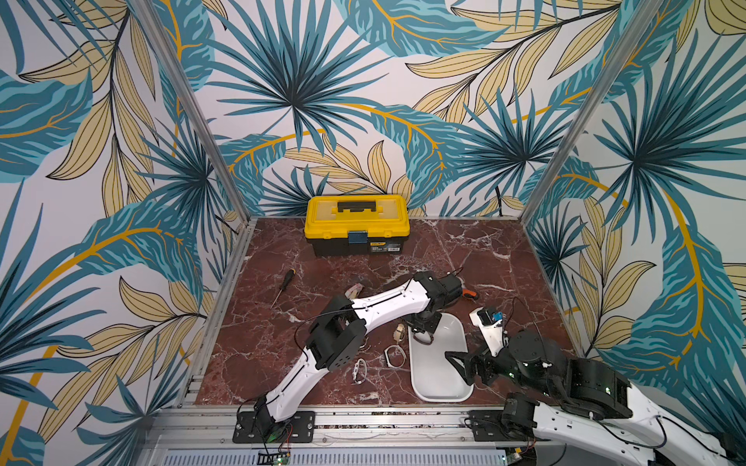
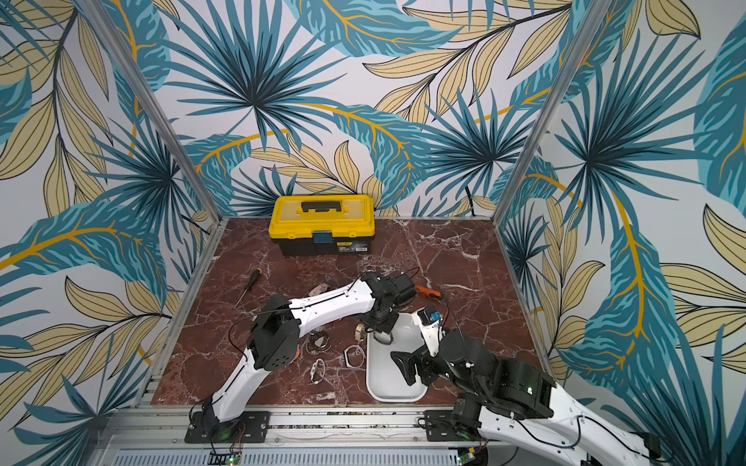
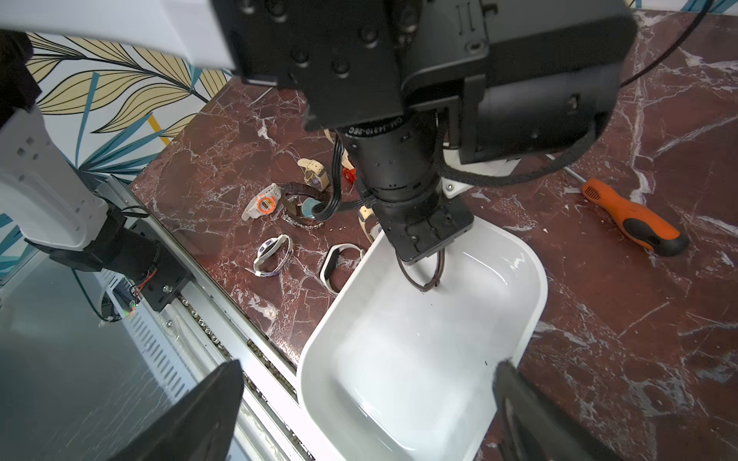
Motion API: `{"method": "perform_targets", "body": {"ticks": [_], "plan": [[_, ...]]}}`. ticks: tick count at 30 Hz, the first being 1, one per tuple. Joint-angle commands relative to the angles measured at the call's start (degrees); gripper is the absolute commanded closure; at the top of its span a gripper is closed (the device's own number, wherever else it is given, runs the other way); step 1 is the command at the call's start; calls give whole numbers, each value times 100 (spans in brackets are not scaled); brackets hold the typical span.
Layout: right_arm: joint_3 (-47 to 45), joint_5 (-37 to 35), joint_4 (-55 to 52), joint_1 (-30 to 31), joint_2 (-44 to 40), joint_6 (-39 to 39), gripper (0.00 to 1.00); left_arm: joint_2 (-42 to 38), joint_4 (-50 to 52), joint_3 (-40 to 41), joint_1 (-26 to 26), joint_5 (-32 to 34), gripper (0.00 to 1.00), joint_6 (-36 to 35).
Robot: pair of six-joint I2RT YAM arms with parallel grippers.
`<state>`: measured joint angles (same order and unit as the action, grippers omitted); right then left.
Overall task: Put the watch into the storage box
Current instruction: Place the watch in the storage box.
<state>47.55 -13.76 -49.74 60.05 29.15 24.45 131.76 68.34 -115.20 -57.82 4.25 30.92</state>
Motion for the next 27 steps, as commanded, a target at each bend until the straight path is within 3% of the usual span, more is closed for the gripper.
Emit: {"method": "perform_targets", "body": {"ticks": [1, 3, 6, 9, 17, 22, 24, 26, 27], "plan": [[-76, -118, 119, 24, -15, 62, 0, 7, -187, -108, -21, 193, 92, 89], [-103, -110, 137, 22, 27, 60, 0, -23, -291, -74, -27, 130, 85, 90], [-121, -128, 135, 24, 82, 51, 0, -97, -359, -15, -26, 160, 64, 114], [-146, -183, 167, 24, 33, 78, 0, -276, -405, 92, -27, 181, 50, 116], [-252, -144, 365, 24, -59, 104, 0, -1209, -582, 386, -90, 44, 44, 210], [-251, 53, 571, 24, -150, 146, 0, -2473, -850, 1174, -97, 487, 37, 339], [-255, 44, 652, 24, -185, 204, 0, -3267, -1195, 1899, -85, 1004, 35, 324], [-297, 31, 731, 18, -145, 263, 0, -4147, -1540, 2748, 52, 1351, 23, 490], [-308, 50, 754, 24, -72, 304, 0, -4619, -1676, 3171, 181, 1378, 21, 579]]}}
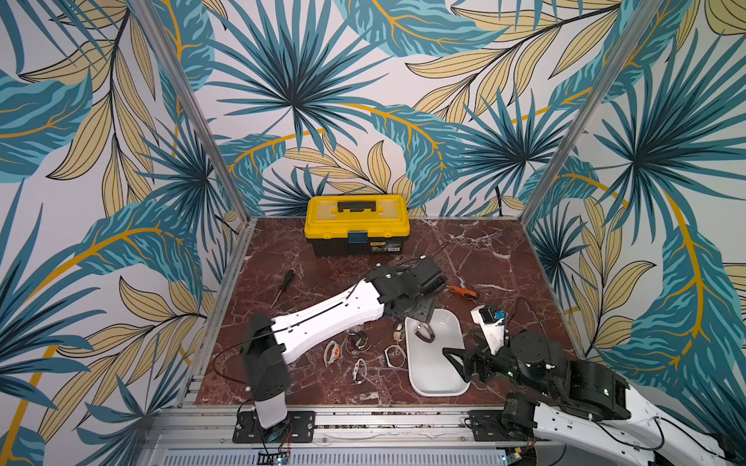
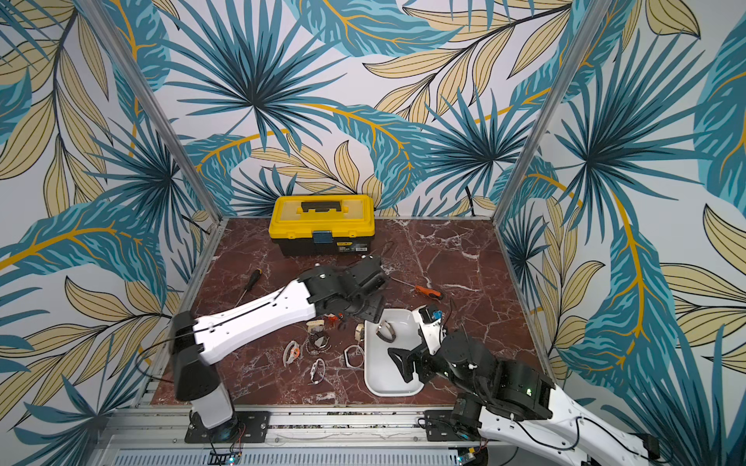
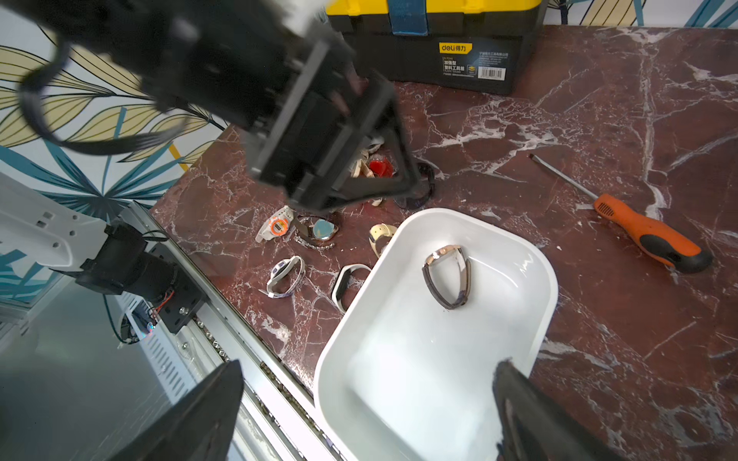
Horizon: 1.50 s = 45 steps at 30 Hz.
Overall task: Put the watch into the storage box
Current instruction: Place the watch in the storage box, then pick up the watch at the center of the board.
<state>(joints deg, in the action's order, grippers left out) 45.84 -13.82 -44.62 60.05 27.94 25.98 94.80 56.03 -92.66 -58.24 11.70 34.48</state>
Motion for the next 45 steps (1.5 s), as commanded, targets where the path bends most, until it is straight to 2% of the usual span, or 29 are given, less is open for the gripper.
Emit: {"method": "perform_targets", "body": {"ticks": [1, 4, 6, 9, 12, 16, 20, 23, 29, 37, 40, 45], "plan": [[-137, 64, 264, 24, 141, 209, 0, -1311, -534, 1244, 330, 630, 20, 286], [-107, 409, 501, 19, 682, 446, 0, -2461, -317, 1965, 540, 878, 5, 493], [-103, 775, 916, 24, 1238, 717, 0, -3029, 201, 2171, 583, 1211, 0, 678], [-33, 1062, 1405, 90, 2178, 1165, 4, -3618, 965, 2391, 585, 1563, 0, 957], [330, 967, 1685, 544, 3146, 1353, 5, -4134, 1585, 2577, 585, 1678, 0, 1262], [1067, 700, 1706, 977, 4352, 1740, 10, -5189, 1066, 3175, 568, 1244, 0, 1056], [1648, 671, 1767, 1177, 5414, 2144, 23, -6111, 668, 3550, 568, 1165, 0, 1008], [1949, 724, 1843, 1269, 6074, 2495, 28, -6364, 660, 3562, 568, 1148, 0, 938], [2341, 794, 2046, 1334, 6848, 2803, 34, -6349, 400, 3728, 568, 675, 0, 694], [2577, 720, 1854, 1334, 7385, 2973, 38, -6592, -167, 4097, 550, 91, 0, 308], [2613, 719, 1828, 1324, 7493, 3032, 39, -6659, -138, 4116, 550, -151, 0, 235], [2631, 758, 1790, 1322, 7592, 3105, 40, -6764, 129, 4158, 542, -926, 0, 290]]}}
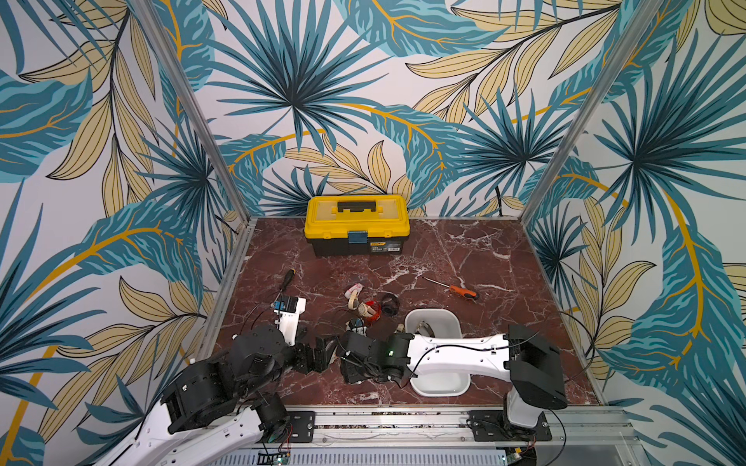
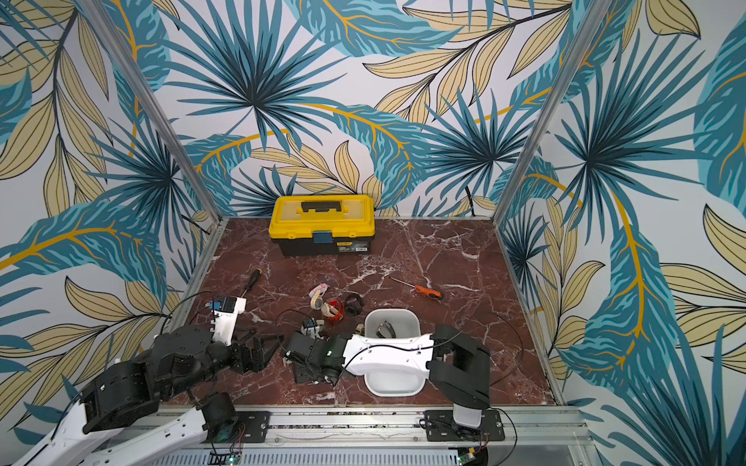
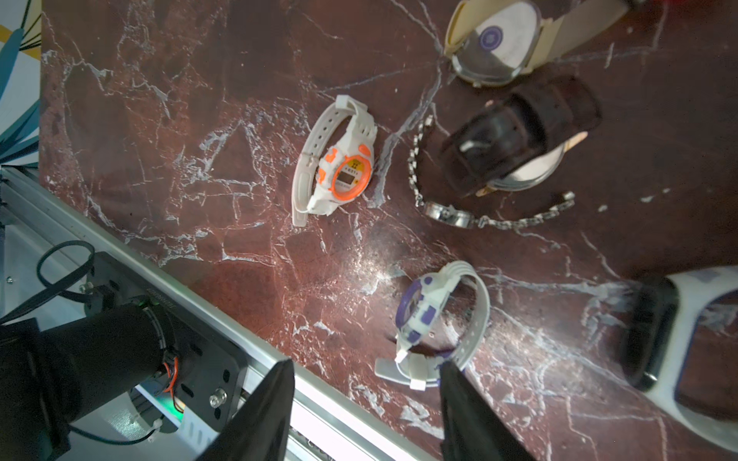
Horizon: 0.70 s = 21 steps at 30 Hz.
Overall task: Put the watch into the storage box
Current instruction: Pick up the watch at the center of the board.
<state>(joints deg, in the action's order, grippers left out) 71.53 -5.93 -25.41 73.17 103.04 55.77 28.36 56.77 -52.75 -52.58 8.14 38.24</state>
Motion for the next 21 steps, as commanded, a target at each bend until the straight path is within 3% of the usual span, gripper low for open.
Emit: {"method": "perform_targets", "body": {"ticks": [1, 8, 16, 21], "plan": [[48, -24, -124, 1, 84, 146, 39, -205, 70, 205, -32, -781, 0, -44], [-232, 4, 94, -46, 8, 291, 40, -848, 545, 201, -47, -962, 0, 284], [-333, 104, 199, -66, -14, 290, 39, -555, 2286, -458, -42, -1007, 0, 972], [-354, 84, 295, -74, 35, 338, 39, -559, 2978, -740, -33, -976, 0, 1016]]}}
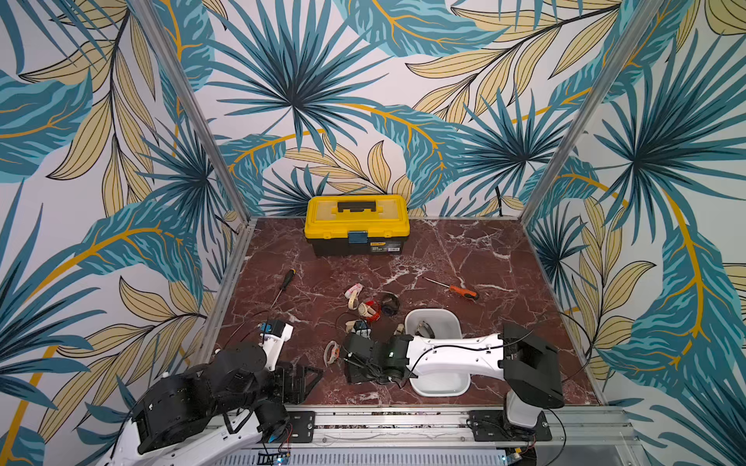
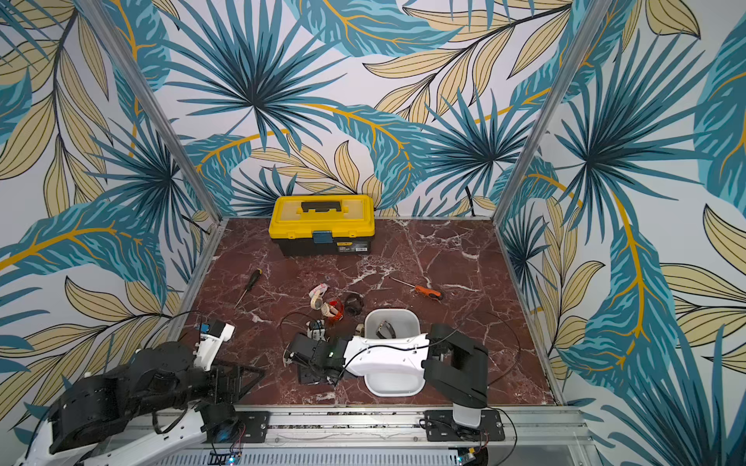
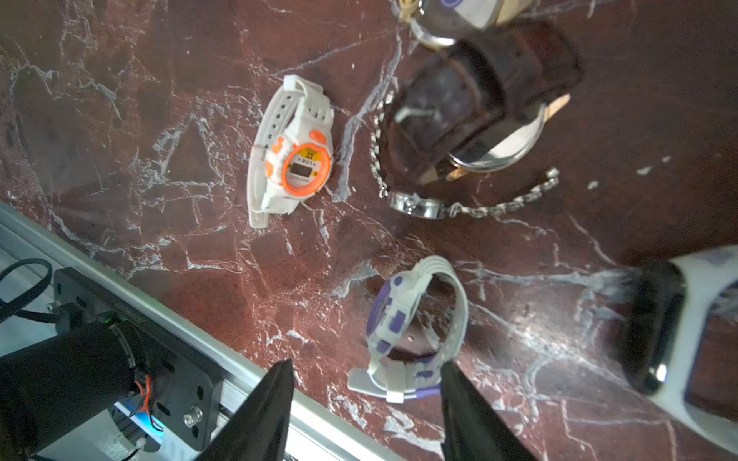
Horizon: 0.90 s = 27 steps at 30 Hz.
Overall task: Put the watch into the storage box
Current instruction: Pick up the watch at the center of the board.
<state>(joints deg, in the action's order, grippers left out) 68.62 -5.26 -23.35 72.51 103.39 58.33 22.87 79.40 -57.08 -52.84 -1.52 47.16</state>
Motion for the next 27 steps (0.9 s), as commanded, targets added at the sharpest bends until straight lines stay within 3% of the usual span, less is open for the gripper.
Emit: {"method": "perform_targets", "body": {"ticks": [1, 27], "plan": [[-40, 21, 95, -9, 12, 85, 39, -11, 797, -313, 3, -4, 0, 95], [343, 187, -89, -115, 678, 293, 46, -87, 965, 7, 63, 175, 0, -1431]]}}
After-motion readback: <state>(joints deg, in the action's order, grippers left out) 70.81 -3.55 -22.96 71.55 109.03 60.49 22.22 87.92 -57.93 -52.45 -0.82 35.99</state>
